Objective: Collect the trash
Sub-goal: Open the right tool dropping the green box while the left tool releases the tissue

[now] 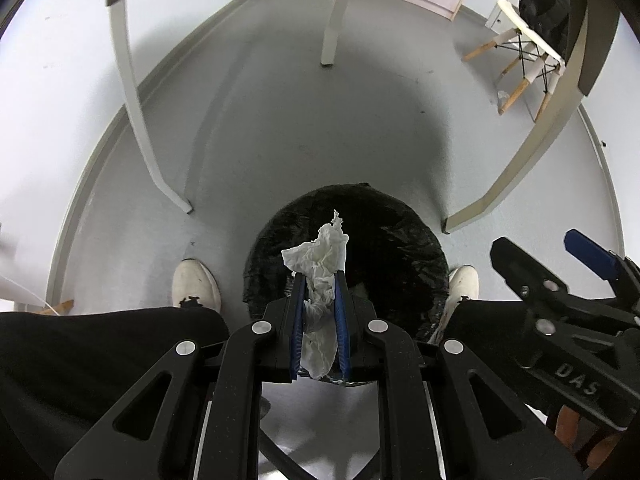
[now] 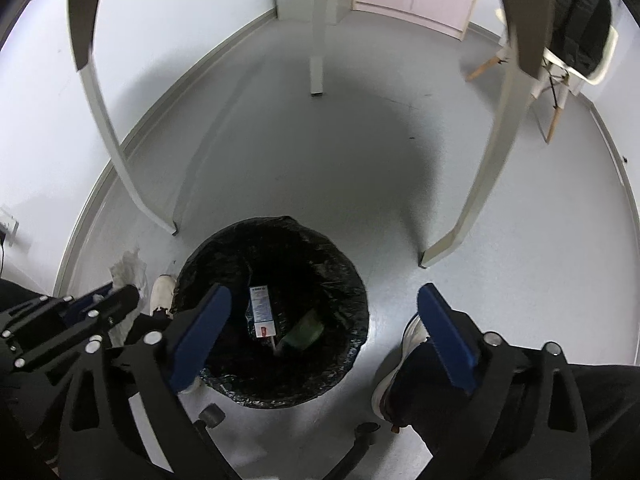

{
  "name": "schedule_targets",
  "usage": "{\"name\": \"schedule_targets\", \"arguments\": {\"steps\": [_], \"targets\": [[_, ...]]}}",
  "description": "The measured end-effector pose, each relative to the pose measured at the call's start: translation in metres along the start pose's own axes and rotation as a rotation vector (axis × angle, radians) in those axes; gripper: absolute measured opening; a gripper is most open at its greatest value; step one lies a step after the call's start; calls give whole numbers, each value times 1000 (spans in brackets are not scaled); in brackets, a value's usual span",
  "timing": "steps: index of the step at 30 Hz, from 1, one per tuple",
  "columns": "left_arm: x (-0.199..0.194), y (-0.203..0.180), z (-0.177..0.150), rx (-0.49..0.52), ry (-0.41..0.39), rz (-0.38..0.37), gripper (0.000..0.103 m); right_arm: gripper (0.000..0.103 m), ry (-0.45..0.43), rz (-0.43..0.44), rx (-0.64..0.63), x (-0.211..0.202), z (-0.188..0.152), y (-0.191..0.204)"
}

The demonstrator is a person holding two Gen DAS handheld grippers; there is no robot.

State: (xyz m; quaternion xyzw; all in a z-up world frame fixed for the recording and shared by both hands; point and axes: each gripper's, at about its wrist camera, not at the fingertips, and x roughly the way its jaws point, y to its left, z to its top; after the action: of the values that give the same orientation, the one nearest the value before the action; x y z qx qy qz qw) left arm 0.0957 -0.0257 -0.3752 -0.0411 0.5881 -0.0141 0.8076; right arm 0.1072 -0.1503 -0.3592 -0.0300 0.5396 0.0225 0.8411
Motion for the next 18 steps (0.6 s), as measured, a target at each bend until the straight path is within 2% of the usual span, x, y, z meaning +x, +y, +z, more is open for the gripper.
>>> {"name": "schedule_targets", "arguments": {"steps": [14, 18], "targets": [[6, -38, 2, 74, 8, -43, 13, 95, -13, -50, 76, -16, -10, -53], [8, -49, 4, 87, 9, -47, 17, 95, -7, -58, 94, -16, -13, -64]]}}
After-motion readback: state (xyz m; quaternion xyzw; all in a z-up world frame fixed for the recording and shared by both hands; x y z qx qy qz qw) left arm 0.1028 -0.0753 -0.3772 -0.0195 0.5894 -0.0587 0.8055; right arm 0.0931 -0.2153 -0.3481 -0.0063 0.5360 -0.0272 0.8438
